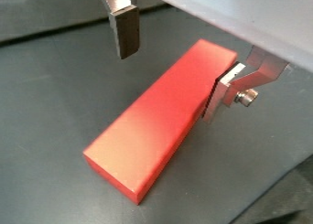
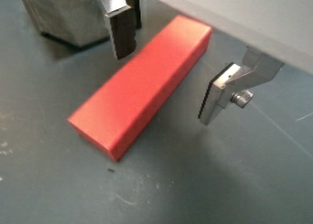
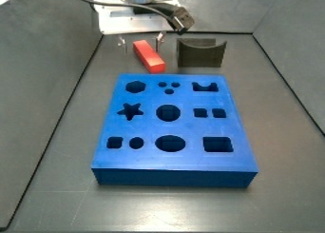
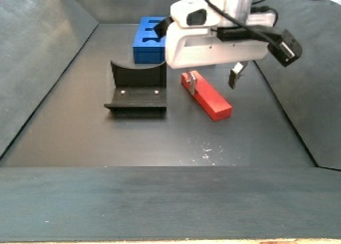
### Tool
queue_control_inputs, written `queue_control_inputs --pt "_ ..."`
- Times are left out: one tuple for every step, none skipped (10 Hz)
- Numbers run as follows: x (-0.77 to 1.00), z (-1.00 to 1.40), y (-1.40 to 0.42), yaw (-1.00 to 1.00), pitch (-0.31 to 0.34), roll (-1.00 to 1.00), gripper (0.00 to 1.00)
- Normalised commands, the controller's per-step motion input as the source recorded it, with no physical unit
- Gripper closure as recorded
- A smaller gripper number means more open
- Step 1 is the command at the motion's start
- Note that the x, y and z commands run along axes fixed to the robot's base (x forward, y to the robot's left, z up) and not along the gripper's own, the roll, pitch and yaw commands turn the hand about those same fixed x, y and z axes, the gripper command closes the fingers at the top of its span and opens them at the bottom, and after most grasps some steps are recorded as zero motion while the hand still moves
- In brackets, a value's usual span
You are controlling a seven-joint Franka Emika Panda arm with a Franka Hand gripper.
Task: Pick up the rectangle object. Move up. Place the rectangle object on the fixture. Regrasp the rectangle object. Move to above the board. Insert the rectangle object.
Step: Pick up the rectangle object.
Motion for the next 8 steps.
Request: queue_control_inputs --pt "0.0 -0.79 0.0 0.11 -0.169 -0.26 0.0" --pt "0.0 -0.77 0.0 0.09 -0.22 -0.27 0.0" --pt "0.0 -0.69 0.0 0.05 -0.334 -0.29 0.0" --pt "0.0 -0.61 0.0 0.0 -0.414 -0.23 0.0" --pt "0.0 -0.6 0.0 0.0 -0.423 -0.19 0.0" --pt "0.01 -0.67 0.0 0.01 -0.409 -0.19 0.0" --pt "-0.08 0.0 0.0 0.0 -0.117 0.0 0.0" --pt "0.0 0.0 0.0 0.0 0.0 0.0 1.0"
